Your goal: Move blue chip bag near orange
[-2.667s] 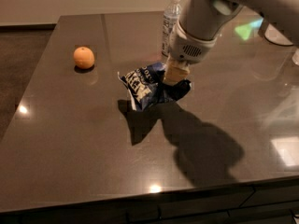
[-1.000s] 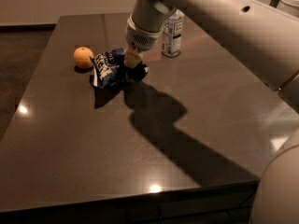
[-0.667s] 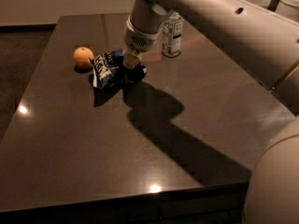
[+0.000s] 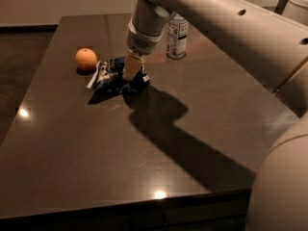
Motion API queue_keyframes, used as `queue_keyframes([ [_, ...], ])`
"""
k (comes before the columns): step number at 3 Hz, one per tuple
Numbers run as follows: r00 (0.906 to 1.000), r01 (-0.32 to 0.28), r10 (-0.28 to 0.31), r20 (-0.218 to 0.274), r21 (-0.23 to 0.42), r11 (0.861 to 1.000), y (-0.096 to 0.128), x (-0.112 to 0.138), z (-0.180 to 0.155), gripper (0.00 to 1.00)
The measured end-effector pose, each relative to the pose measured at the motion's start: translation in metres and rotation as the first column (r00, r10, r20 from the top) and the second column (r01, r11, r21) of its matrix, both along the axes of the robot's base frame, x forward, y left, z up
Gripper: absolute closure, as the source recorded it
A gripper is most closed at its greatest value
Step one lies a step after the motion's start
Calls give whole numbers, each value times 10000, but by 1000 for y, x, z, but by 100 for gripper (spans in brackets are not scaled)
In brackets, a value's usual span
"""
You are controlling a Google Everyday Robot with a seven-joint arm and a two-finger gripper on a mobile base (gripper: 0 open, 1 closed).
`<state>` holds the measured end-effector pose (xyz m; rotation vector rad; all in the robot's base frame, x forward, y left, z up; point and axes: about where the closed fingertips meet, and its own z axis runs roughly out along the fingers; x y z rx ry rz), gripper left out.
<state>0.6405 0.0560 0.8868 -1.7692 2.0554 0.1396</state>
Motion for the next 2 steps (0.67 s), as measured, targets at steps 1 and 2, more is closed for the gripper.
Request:
queue_keyframes([
  [1,10000,-16,16,-19,-10,10000,1,0,-1,0],
  [2,10000,-17,17,-20,-10,10000,1,0,-1,0],
])
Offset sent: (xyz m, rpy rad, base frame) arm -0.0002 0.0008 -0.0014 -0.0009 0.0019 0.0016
